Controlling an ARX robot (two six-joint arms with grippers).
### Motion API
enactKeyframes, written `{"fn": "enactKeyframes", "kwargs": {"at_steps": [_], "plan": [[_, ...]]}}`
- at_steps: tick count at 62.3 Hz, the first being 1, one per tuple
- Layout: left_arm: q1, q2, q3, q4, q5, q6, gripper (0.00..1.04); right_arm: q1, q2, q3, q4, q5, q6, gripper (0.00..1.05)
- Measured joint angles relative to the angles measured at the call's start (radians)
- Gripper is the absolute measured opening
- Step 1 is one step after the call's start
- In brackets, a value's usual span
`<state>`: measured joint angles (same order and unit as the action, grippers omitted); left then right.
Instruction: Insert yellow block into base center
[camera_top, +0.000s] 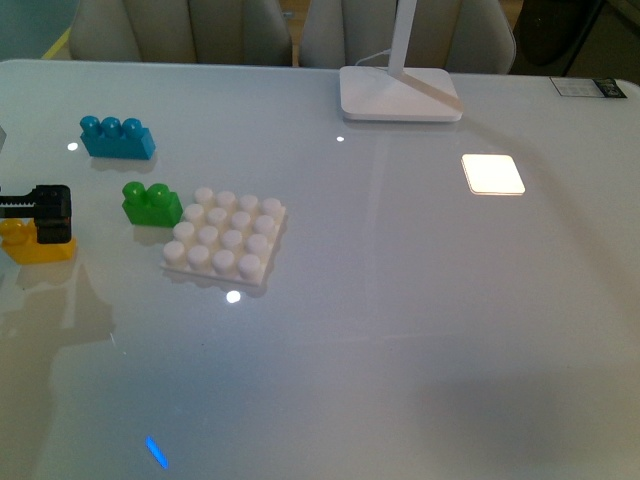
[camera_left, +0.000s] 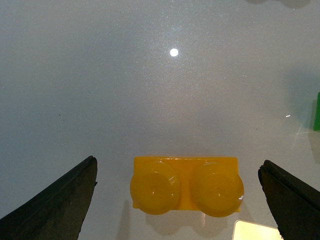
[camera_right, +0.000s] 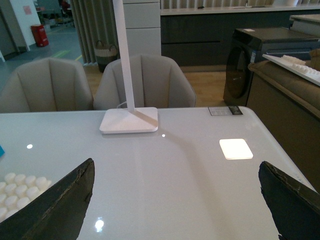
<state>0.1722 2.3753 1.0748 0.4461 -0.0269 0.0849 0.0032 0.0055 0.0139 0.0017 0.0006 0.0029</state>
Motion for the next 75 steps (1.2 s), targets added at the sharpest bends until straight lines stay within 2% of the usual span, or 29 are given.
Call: {"fn": "enactKeyframes", "kwargs": {"at_steps": [66,75], "plan": [[-0.013,0.059,0.049,-0.047,-0.027,-0.023,0.97,0.0,0.0,0.0,0.0,0.0,0.0,0.96],[-0.015,0.069,0.049,-0.047,-0.031,-0.023,0.75,0.0,0.0,0.0,0.0,0.0,0.0,0.96]]}}
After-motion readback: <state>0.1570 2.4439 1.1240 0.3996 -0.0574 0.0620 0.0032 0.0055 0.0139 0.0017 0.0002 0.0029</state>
